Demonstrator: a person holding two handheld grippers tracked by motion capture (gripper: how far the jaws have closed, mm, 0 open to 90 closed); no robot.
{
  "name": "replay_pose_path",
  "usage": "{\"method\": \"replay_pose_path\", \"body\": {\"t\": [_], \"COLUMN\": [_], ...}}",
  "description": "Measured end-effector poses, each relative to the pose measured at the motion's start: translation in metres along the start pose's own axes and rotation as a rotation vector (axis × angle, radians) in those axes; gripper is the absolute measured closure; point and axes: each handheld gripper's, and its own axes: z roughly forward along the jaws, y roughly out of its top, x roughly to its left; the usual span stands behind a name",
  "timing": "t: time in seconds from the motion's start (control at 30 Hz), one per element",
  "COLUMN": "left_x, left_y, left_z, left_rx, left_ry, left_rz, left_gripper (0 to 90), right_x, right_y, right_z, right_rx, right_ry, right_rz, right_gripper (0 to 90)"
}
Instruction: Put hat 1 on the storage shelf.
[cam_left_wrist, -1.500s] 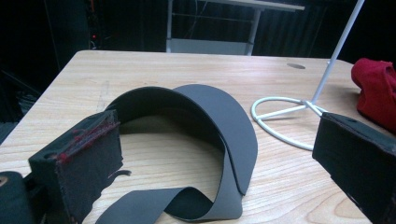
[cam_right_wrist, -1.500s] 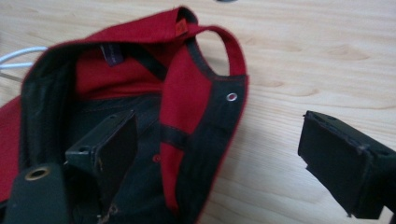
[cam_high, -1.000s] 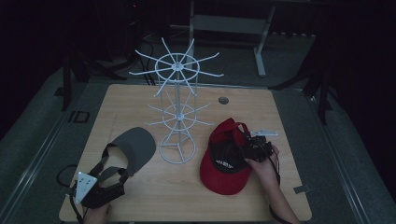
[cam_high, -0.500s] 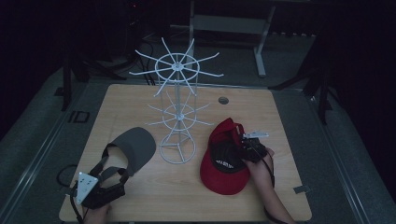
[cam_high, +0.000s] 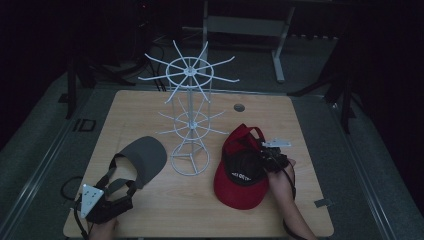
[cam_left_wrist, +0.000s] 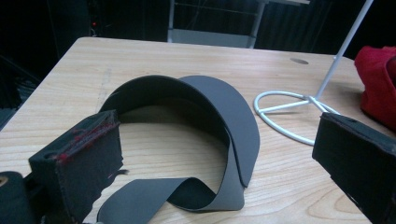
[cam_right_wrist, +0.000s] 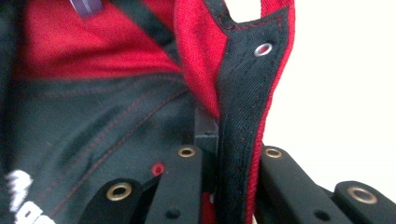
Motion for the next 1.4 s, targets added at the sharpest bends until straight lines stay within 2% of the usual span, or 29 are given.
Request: {"method": "replay_pose_path", "body": {"t": [0.17, 0.33, 0.43, 0.5, 0.63, 0.77, 0.83, 0.9, 1.03, 1.13, 1.33, 1.4], "left_x": [0.000, -0.001, -0.002, -0.003, -0.004, -0.002, 0.001, 0.002, -0.003, -0.008, -0.016, -0.020], "left_y": [0.000, 0.000, 0.001, 0.001, 0.002, 0.002, 0.002, 0.003, 0.004, 0.005, 0.011, 0.015], "left_z": [0.000, 0.000, 0.000, -0.001, 0.000, 0.000, -0.002, -0.004, -0.005, -0.004, -0.005, -0.006], "left_rx": [0.000, 0.001, -0.007, -0.008, 0.009, 0.030, 0.022, 0.018, 0.025, 0.030, 0.035, 0.038], "left_ry": [0.006, 0.006, -0.009, -0.022, -0.019, -0.010, -0.009, -0.024, -0.031, -0.055, -0.114, -0.120], "left_rz": [-0.001, 0.004, 0.007, 0.019, 0.038, 0.021, 0.015, 0.012, 0.058, 0.075, 0.070, 0.078], "left_gripper": [1.8, 1.8, 1.8, 1.8, 1.8, 1.8, 1.8, 1.8, 1.8, 1.8, 1.8, 1.8], "right_x": [-0.003, -0.007, -0.008, -0.008, -0.011, -0.010, -0.009, -0.009, -0.009, -0.009, -0.011, -0.011], "right_y": [0.012, 0.024, 0.030, 0.035, 0.044, 0.049, 0.051, 0.053, 0.056, 0.059, 0.062, 0.063], "right_z": [-0.022, -0.044, -0.057, -0.066, -0.084, -0.098, -0.105, -0.111, -0.122, -0.129, -0.141, -0.146], "right_rx": [-0.065, -0.131, -0.165, -0.190, -0.237, -0.278, -0.296, -0.311, -0.334, -0.349, -0.369, -0.375], "right_ry": [0.005, 0.027, 0.036, 0.031, 0.044, 0.042, 0.038, 0.043, 0.046, 0.046, 0.036, 0.037], "right_rz": [0.003, 0.033, 0.043, 0.047, 0.071, 0.065, 0.061, 0.065, 0.064, 0.064, 0.056, 0.053], "right_gripper": [85.3, 85.3, 85.3, 85.3, 85.3, 85.2, 85.2, 85.2, 85.2, 85.2, 85.1, 85.2]}}
